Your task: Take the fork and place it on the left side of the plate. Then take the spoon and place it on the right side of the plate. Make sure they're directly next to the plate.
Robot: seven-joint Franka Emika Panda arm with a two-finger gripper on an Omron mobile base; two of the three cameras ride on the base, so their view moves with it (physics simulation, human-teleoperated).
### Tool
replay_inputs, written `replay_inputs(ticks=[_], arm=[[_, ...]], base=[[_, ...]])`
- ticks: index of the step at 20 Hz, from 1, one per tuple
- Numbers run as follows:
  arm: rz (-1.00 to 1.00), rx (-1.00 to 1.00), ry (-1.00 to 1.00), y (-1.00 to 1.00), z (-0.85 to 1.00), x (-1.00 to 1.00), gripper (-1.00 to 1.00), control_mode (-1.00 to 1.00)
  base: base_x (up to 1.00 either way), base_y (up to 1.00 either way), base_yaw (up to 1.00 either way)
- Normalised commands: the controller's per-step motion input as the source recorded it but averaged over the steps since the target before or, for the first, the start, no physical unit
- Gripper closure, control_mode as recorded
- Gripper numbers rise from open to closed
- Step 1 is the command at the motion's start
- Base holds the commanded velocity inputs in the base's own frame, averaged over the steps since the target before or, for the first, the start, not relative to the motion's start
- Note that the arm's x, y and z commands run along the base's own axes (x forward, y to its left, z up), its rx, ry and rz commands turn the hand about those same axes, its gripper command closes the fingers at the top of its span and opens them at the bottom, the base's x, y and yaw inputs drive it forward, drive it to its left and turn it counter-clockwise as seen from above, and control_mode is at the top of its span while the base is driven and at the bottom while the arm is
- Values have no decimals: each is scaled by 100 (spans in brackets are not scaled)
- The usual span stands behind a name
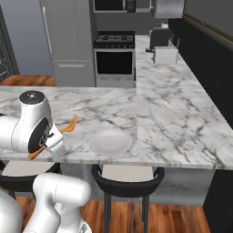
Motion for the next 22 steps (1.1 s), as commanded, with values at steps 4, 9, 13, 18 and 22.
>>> replay_inputs(ticks=[4,9,13,18,22], arm=[[23,-3,19,5,-23,100,100,-100],[27,-8,17,10,-25,93,100,-100],[30,-10,9,1,-39,59,100,-100],[27,-8,1,6,-65,22,100,-100],[25,-4,0,8,-64,1,100,-100]], base=[[0,0,0],[0,0,0],[0,0,0],[0,0,0],[0,0,0]])
